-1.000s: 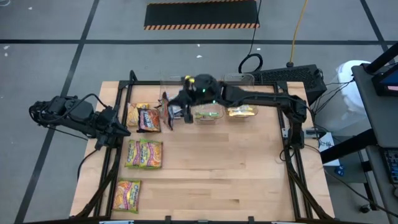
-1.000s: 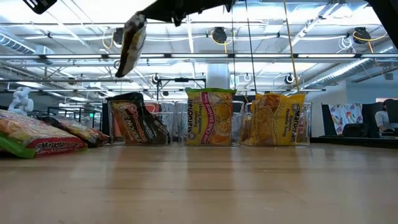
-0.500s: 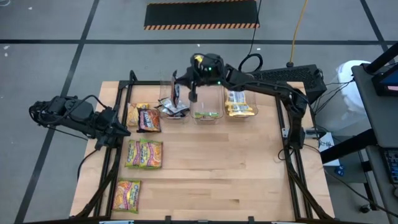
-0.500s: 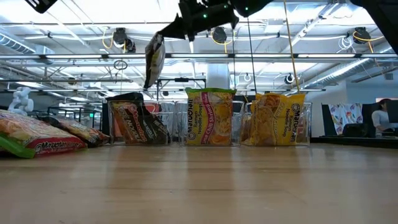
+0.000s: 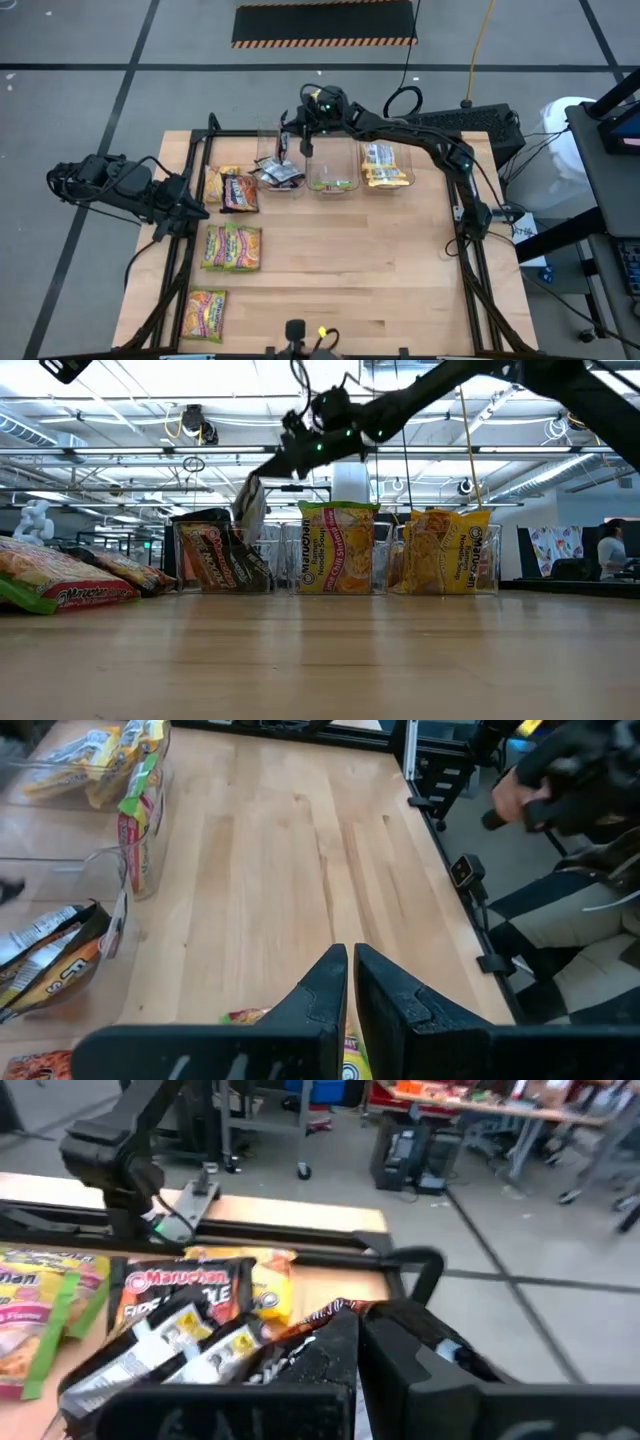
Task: Sort Maruchan noodles
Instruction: Put the black noodle pack into the left transparent bin
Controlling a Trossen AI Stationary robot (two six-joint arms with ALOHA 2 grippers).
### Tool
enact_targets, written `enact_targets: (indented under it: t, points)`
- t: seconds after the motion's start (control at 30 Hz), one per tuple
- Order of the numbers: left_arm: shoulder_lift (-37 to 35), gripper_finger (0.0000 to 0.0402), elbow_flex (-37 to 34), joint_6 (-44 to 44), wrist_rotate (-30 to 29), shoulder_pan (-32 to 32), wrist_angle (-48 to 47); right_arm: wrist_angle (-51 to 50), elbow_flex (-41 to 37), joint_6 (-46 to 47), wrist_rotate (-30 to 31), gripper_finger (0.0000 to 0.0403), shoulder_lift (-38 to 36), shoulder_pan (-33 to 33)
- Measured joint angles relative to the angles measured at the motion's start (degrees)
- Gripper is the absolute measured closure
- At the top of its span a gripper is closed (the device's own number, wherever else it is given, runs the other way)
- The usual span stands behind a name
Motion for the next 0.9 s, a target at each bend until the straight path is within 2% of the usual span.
enact_targets:
  t: [0.2,0.43,0.53,0.67,0.9]
  points:
    - [0.0,0.0373,0.0,1.3,-0.1,0.0,0.1,1.3,0.0,0.9,-0.6,0.0403,5.1,-1.9]
    - [0.0,0.0373,0.0,1.8,-0.4,0.0,0.1,-1.9,0.0,1.2,-1.0,0.0403,6.0,-3.7]
    - [0.0,0.0373,0.0,2.2,-0.4,0.0,0.1,-2.0,0.0,2.2,-4.4,0.0403,6.0,-3.8]
    - [0.0,0.0373,0.0,2.2,-0.5,0.0,0.1,-4.0,0.0,1.7,-7.6,0.0403,6.0,-2.8]
    - [0.0,0.0373,0.0,2.2,-0.4,0.0,0.1,-5.7,0.0,-1.6,-8.0,0.0403,6.0,0.3]
